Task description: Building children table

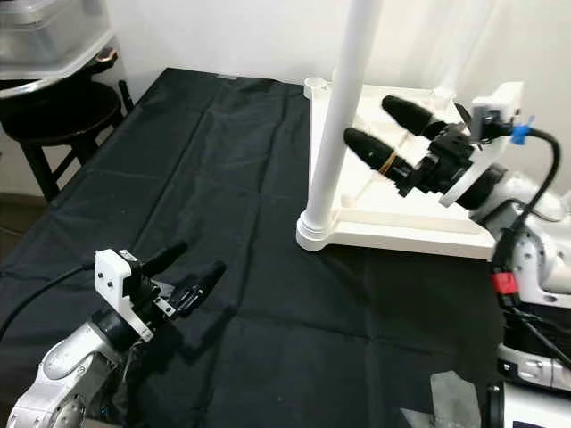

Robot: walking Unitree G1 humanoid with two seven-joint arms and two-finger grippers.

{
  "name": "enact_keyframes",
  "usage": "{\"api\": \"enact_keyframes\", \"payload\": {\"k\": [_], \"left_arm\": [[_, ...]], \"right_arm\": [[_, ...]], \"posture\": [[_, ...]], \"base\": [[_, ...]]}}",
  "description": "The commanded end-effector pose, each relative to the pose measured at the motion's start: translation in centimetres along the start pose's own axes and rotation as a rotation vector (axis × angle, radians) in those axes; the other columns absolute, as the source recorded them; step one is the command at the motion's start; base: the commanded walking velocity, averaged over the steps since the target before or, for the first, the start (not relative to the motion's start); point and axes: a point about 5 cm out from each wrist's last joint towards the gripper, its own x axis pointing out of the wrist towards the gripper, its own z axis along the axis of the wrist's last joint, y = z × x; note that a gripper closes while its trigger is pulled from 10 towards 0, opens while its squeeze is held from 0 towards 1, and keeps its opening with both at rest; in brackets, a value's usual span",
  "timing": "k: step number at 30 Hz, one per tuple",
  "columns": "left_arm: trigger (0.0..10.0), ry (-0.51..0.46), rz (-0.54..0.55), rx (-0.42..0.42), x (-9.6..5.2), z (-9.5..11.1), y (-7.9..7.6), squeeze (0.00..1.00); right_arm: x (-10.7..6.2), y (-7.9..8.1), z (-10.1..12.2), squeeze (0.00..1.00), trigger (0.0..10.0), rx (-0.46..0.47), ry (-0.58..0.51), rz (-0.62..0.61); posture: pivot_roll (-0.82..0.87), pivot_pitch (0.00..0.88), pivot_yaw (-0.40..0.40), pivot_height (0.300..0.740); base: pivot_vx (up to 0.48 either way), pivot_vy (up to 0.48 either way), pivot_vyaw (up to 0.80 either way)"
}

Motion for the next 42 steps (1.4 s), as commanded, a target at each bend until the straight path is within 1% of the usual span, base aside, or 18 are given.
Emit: {"api": "enact_keyframes", "payload": {"k": [1, 4, 7, 11, 12, 13, 15, 17, 19, 22, 26, 29, 30, 37, 38, 40, 41, 42], "left_arm": [[10.0, 0.008, -0.002, -0.011, -0.2, 0.0, -0.3, 0.0], [10.0, 0.006, -0.003, -0.011, -0.3, 0.2, -0.5, 0.0], [10.0, 0.004, -0.008, -0.011, -0.6, 0.6, -0.9, 0.0], [10.0, 0.002, -0.01, -0.012, -0.8, 0.9, -1.2, 0.0], [10.0, 0.002, -0.01, -0.012, -0.8, 1.0, -1.3, 0.0], [10.0, 0.002, -0.01, -0.012, -0.8, 1.0, -1.3, 0.0], [10.0, 0.004, -0.009, -0.014, -1.0, 1.2, -1.5, 0.0], [10.0, 0.004, -0.009, -0.014, -1.0, 1.2, -1.5, 0.0], [10.0, 0.006, -0.006, -0.016, -1.2, 1.3, -1.8, 0.0], [10.0, 0.007, -0.003, -0.017, -1.2, 1.5, -1.9, 0.0], [10.0, 0.011, 0.001, -0.02, -1.3, 1.6, -2.0, 0.0], [10.0, 0.01, 0.0, -0.021, -1.2, 1.6, -2.1, 0.0], [10.0, 0.011, 0.001, -0.021, -1.1, 1.7, -2.1, 0.0], [10.0, 0.011, 0.005, -0.018, -1.1, 1.6, -2.1, 0.0], [10.0, 0.01, 0.006, -0.019, -1.1, 1.7, -2.1, 0.0], [10.0, 0.009, 0.006, -0.02, -1.1, 1.7, -2.1, 0.0], [10.0, 0.008, 0.007, -0.021, -1.0, 1.7, -2.1, 0.0], [10.0, 0.008, 0.007, -0.021, -1.0, 1.7, -2.2, 0.0]], "right_arm": [[0.5, -0.2, -0.5, 0.0, 10.0, -0.015, 0.019, -0.006], [0.9, -0.5, -0.8, 0.0, 10.0, -0.021, 0.03, 0.0], [1.4, -1.7, -0.5, 0.0, 10.0, -0.039, 0.03, 0.005], [2.2, -1.3, 0.1, 0.0, 10.0, -0.015, -0.001, 0.13], [2.4, -0.5, 0.0, 0.0, 10.0, -0.009, 0.012, 0.236], [2.4, -0.5, 0.0, 0.0, 10.0, -0.009, 0.012, 0.236], [2.5, 0.6, -0.3, 0.0, 10.0, 0.0, 0.064, 0.417], [2.5, 0.6, -0.3, 0.0, 10.0, 0.0, 0.064, 0.417], [2.4, 0.4, -0.2, 0.0, 10.0, 0.0, 0.103, 0.488], [2.5, -0.2, 0.3, 0.0, 10.0, -0.01, 0.114, 0.503], [3.4, -1.1, 0.8, 0.0, 10.0, -0.061, 0.091, 0.459], [4.0, -0.9, 0.6, 0.0, 10.0, -0.066, 0.088, 0.46], [4.6, -0.6, 0.5, 0.0, 10.0, -0.067, 0.086, 0.494], [5.7, 0.0, 0.8, 0.0, 10.0, -0.068, 0.088, 0.572], [6.0, 0.2, 0.9, 0.0, 9.5, -0.067, 0.088, 0.587], [6.4, 0.3, 0.9, 0.0, 9.5, -0.065, 0.087, 0.6], [6.8, 0.4, 0.8, 0.0, 0.0, -0.07, 0.089, 0.601], [7.0, 0.4, 0.7, 0.0, 0.0, -0.077, 0.092, 0.603]], "posture": [[0.01, 0.171, -0.039, 0.74], [0.02, 0.183, -0.041, 0.74], [0.02, 0.217, -0.042, 0.74], [0.02, 0.232, -0.044, 0.74], [0.02, 0.243, -0.044, 0.74], [0.02, 0.243, -0.044, 0.74], [0.03, 0.255, -0.047, 0.74], [0.03, 0.255, -0.047, 0.74], [0.04, 0.266, -0.054, 0.74], [0.04, 0.268, -0.056, 0.74], [0.03, 0.272, -0.061, 0.74], [0.04, 0.273, -0.062, 0.74], [0.04, 0.273, -0.063, 0.74], [0.04, 0.268, -0.07, 0.74], [0.03, 0.269, -0.072, 0.74], [0.03, 0.269, -0.072, 0.74], [0.03, 0.269, -0.076, 0.74], [0.03, 0.268, -0.078, 0.74]], "base": [[0.0, 0.0, 0.0], [0.0, 0.0, 0.0], [0.0, 0.0, 0.0], [0.0, 0.0, 0.0], [0.0, 0.0, 0.0], [0.0, 0.0, 0.0], [0.0, 0.0, 0.0], [0.0, 0.0, 0.0], [0.0, 0.0, 0.0], [0.0, 0.0, 0.0], [0.0, 0.0, 0.0], [0.0, 0.0, 0.0], [0.0, 0.0, 0.0], [0.0, 0.0, 0.0], [0.0, 0.0, 0.0], [0.0, 0.0, 0.0], [0.0, 0.0, 0.0], [0.0, 0.0, 0.0]]}}
